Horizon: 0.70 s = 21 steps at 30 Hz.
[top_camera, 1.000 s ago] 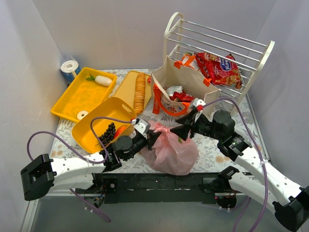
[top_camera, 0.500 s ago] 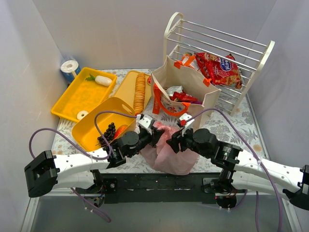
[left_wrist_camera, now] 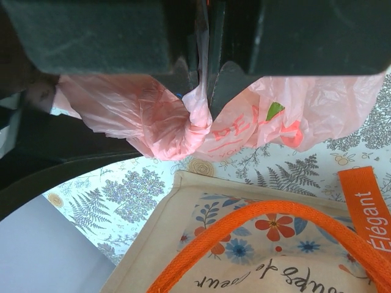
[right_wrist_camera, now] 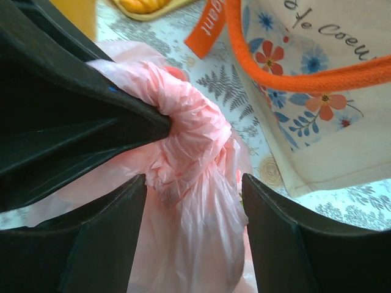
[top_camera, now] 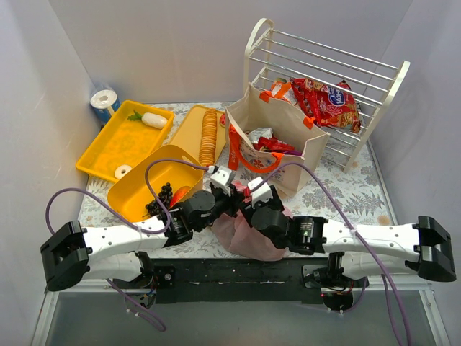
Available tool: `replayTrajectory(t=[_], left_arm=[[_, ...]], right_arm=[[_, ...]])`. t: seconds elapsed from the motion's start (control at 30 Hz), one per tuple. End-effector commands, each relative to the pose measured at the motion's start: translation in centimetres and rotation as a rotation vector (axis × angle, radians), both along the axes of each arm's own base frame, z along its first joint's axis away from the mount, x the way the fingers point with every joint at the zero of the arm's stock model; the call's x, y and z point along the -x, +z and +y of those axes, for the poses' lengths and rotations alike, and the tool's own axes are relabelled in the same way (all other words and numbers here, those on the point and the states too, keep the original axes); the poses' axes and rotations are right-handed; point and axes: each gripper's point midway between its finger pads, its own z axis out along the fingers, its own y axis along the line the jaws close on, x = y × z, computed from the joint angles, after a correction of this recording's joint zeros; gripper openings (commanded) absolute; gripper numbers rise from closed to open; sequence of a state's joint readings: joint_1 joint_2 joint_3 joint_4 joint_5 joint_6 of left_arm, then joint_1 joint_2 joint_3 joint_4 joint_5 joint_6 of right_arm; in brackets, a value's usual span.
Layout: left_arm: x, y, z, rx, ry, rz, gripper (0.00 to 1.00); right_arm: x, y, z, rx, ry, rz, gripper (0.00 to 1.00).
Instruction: Place the mixed food into the grocery bags and tie them
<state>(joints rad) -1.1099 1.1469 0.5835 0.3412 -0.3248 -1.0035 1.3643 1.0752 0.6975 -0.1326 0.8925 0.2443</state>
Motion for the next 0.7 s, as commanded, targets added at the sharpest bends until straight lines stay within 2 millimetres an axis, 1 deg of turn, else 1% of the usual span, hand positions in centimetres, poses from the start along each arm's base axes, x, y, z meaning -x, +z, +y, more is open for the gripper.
replayTrajectory(t=[0.0,0.03,0.13,0.17,0.23,0.27,0.3,0.33,0.37,0.4,0.43,0.47,0.5,0.53,0.57,0.6,0.63,0.67], left_arm=[[-0.2,1.2,-0.7,0.028,0.008,0.020,0.00],[-0.2,1.2,-0.7,0.028,0.007,0.023,0.00],[-0.2,1.3,-0.7,0.034,0.012,0.024,0.00],[-0.3,1.4,-0.7,0.035,0.014,0.024,0.00],[-0.3,1.3,-0.5,0.024,0.019,0.020,0.00],[-0.3,1.1,-0.5,0.017,0.020,0.021,0.00],[-0.4,1.1,-0.4,0.014,0.024,0.020,0.00],[-0.3,1.1,-0.3,0.005,0.020,0.014,0.00],[-0.2,1.0,-0.3,0.000,0.012,0.010,0.00],[-0.1,1.0,-0.3,-0.002,0.003,0.002,0.00],[0.0,0.9,-0.3,-0.008,-0.012,-0.009,0.00],[0.0,0.8,-0.3,-0.016,-0.016,-0.013,0.00],[0.0,0.7,-0.4,-0.022,-0.019,-0.017,0.00],[0.0,0.6,-0.4,-0.034,-0.023,-0.027,0.00],[-0.1,0.3,-0.4,-0.045,-0.024,-0.028,0.00],[-0.1,0.2,-0.5,-0.052,-0.028,-0.030,0.00],[0.0,0.2,-0.7,-0.062,-0.045,-0.044,0.00],[0.1,0.1,-0.8,-0.064,-0.055,-0.047,0.00]], right_arm=[[-1.4,0.3,-0.1,0.017,-0.132,-0.049,0.72],[-1.4,-0.6,-0.7,0.057,-0.154,-0.040,0.73],[-1.7,-1.8,-1.7,0.149,-0.216,-0.041,0.76],[-1.6,-2.4,-2.2,0.174,-0.228,-0.034,0.75],[-1.7,-2.5,-3.0,0.185,-0.255,-0.041,0.69],[-1.5,-2.5,-3.6,0.184,-0.271,-0.036,0.62],[-1.6,-1.9,-4.1,0.161,-0.282,-0.045,0.58],[-1.6,-1.7,-4.6,0.154,-0.290,-0.048,0.54],[-1.7,-1.5,-5.0,0.140,-0.297,-0.051,0.46],[-1.9,-0.6,-5.4,0.096,-0.302,-0.056,0.42],[-1.9,-0.7,-6.0,0.094,-0.301,-0.056,0.40],[-2.0,0.1,-6.4,0.047,-0.304,-0.057,0.37],[-2.1,0.7,-5.7,0.017,-0.259,-0.063,0.36],[-2.1,0.8,-5.5,-0.002,-0.235,-0.066,0.37],[-2.2,1.2,-6.0,-0.047,-0.228,-0.065,0.36],[-2.1,1.3,-5.0,-0.088,-0.167,-0.038,0.34],[-2.2,1.2,-5.0,-0.116,-0.151,-0.023,0.30],[-2.5,0.7,-5.3,-0.142,-0.135,0.015,0.24]])
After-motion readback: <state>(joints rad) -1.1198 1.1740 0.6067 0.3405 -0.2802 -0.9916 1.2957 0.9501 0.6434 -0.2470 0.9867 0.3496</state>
